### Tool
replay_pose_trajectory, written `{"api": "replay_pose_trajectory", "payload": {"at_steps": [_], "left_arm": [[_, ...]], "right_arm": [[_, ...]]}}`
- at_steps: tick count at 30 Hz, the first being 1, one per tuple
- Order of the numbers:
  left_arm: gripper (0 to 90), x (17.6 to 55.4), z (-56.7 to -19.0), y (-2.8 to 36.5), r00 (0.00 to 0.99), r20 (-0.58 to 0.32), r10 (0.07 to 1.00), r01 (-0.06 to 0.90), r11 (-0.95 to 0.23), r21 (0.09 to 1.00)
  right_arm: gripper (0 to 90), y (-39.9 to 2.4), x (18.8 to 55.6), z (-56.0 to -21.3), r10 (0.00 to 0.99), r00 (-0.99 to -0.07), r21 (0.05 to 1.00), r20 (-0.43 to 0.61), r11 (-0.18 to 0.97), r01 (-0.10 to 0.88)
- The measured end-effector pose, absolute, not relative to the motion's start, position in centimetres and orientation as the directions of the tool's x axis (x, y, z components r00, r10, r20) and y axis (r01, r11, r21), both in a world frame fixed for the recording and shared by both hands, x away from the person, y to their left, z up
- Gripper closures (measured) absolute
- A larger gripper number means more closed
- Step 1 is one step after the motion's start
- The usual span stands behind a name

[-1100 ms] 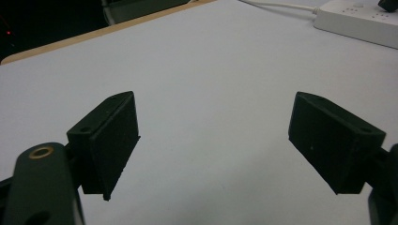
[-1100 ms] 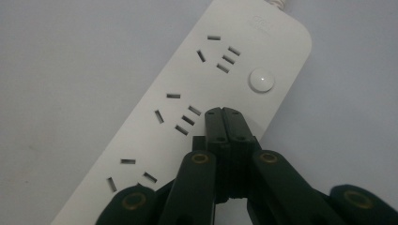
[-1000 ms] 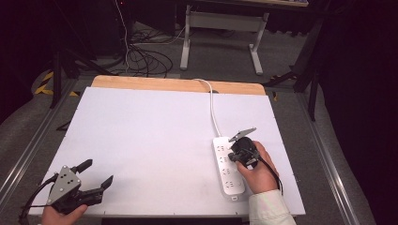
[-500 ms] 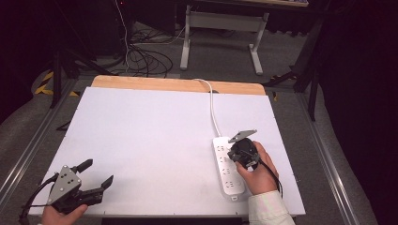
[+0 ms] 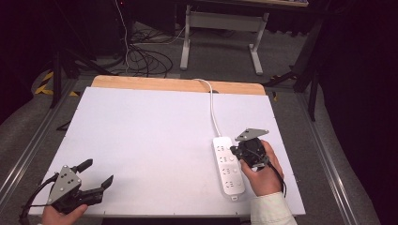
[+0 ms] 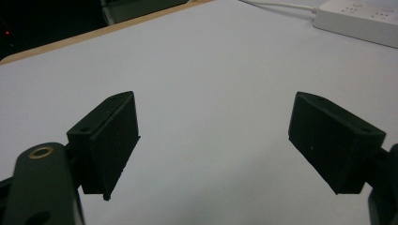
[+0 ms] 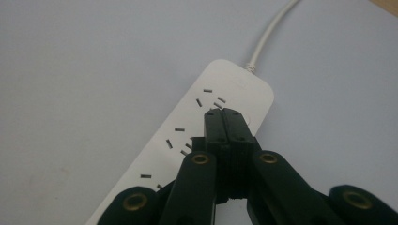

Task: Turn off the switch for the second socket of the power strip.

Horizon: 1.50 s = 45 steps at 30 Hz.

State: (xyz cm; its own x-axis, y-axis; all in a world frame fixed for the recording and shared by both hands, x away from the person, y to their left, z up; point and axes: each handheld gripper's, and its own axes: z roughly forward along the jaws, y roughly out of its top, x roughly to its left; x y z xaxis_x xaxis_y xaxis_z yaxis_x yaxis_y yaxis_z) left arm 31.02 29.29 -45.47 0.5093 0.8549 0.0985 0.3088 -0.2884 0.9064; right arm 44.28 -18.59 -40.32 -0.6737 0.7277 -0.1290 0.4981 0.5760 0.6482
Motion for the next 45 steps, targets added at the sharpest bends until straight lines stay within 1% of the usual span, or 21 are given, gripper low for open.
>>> {"api": "replay_pose_trajectory", "payload": {"at_steps": [2,13,14,16,17,18,19,20,21,22,25,26,27,28,31,35,38,39,40,41,45], "left_arm": [[16.9,31.0,-45.5,29.3,0.512,0.094,0.854,0.312,-0.287,0.906],[16.9,31.0,-45.5,29.3,0.509,0.103,0.855,0.309,-0.293,0.905],[16.9,30.9,-45.5,29.4,0.509,0.102,0.855,0.311,-0.293,0.904],[16.9,30.9,-45.5,29.3,0.508,0.092,0.856,0.315,-0.284,0.906],[16.9,30.9,-45.5,29.4,0.508,0.091,0.857,0.315,-0.283,0.906],[16.9,30.9,-45.5,29.4,0.510,0.093,0.855,0.314,-0.286,0.906],[16.9,30.9,-45.5,29.4,0.510,0.093,0.855,0.314,-0.286,0.906],[16.9,30.9,-45.5,29.3,0.508,0.097,0.856,0.311,-0.287,0.906],[16.9,31.0,-45.5,29.3,0.510,0.099,0.855,0.310,-0.290,0.906],[16.9,31.0,-45.5,29.3,0.512,0.096,0.853,0.312,-0.289,0.905],[16.9,31.0,-45.5,29.3,0.512,0.095,0.854,0.314,-0.289,0.904],[16.9,31.0,-45.5,29.3,0.512,0.095,0.854,0.314,-0.289,0.904],[16.9,31.0,-45.5,29.3,0.512,0.093,0.854,0.313,-0.286,0.906],[16.9,31.0,-45.5,29.4,0.510,0.094,0.855,0.314,-0.287,0.905],[16.9,31.0,-45.5,29.4,0.510,0.090,0.856,0.314,-0.283,0.906],[16.9,31.1,-45.5,29.3,0.512,0.092,0.854,0.313,-0.285,0.906],[16.9,31.0,-45.5,29.3,0.512,0.093,0.854,0.312,-0.286,0.906],[16.9,31.0,-45.5,29.3,0.511,0.094,0.855,0.313,-0.286,0.906],[16.9,31.0,-45.5,29.3,0.510,0.092,0.855,0.313,-0.284,0.906],[16.9,31.0,-45.5,29.3,0.510,0.092,0.855,0.313,-0.284,0.906],[16.9,31.0,-45.5,29.3,0.511,0.087,0.855,0.314,-0.280,0.907]], "right_arm": [[90.0,-18.5,44.0,-39.8,0.720,-0.679,0.657,-0.144,0.583,0.478],[90.0,-18.4,43.8,-39.7,0.705,-0.695,0.675,-0.145,0.583,0.451],[88.5,-18.4,43.8,-39.6,0.703,-0.697,0.682,-0.141,0.579,0.447],[79.2,-18.6,43.7,-39.5,0.701,-0.700,0.698,-0.137,0.570,0.434],[79.2,-18.6,43.7,-39.5,0.701,-0.700,0.698,-0.137,0.570,0.434],[70.6,-18.7,43.5,-39.3,0.696,-0.704,0.713,-0.143,0.566,0.414],[70.6,-18.7,43.5,-39.3,0.696,-0.704,0.713,-0.143,0.566,0.414],[66.6,-18.8,43.4,-39.2,0.695,-0.704,0.722,-0.148,0.562,0.403],[62.0,-18.8,43.2,-39.0,0.692,-0.706,0.731,-0.152,0.559,0.391],[52.5,-18.9,42.9,-38.7,0.691,-0.707,0.745,-0.155,0.551,0.375],[40.3,-19.3,42.6,-38.5,0.684,-0.717,0.767,-0.135,0.530,0.362],[40.3,-19.3,42.6,-38.5,0.684,-0.717,0.767,-0.135,0.530,0.362],[36.0,-19.6,42.3,-38.4,0.683,-0.722,0.782,-0.111,0.509,0.361],[36.0,-19.6,42.3,-38.4,0.683,-0.722,0.782,-0.111,0.509,0.361],[29.3,-20.3,41.7,-38.4,0.677,-0.730,0.802,-0.087,0.483,0.352],[26.2,-20.9,41.2,-38.4,0.672,-0.737,0.816,-0.069,0.463,0.345],[24.9,-21.5,40.9,-38.6,0.664,-0.746,0.830,-0.040,0.437,0.345],[24.0,-22.0,40.7,-38.8,0.659,-0.752,0.840,-0.015,0.416,0.348],[24.0,-22.0,40.7,-38.8,0.659,-0.752,0.840,-0.015,0.416,0.348],[20.9,-22.6,40.6,-39.1,0.649,-0.760,0.850,0.006,0.398,0.346],[19.7,-23.4,40.2,-39.9,0.615,-0.788,0.855,0.016,0.400,0.329]]}}
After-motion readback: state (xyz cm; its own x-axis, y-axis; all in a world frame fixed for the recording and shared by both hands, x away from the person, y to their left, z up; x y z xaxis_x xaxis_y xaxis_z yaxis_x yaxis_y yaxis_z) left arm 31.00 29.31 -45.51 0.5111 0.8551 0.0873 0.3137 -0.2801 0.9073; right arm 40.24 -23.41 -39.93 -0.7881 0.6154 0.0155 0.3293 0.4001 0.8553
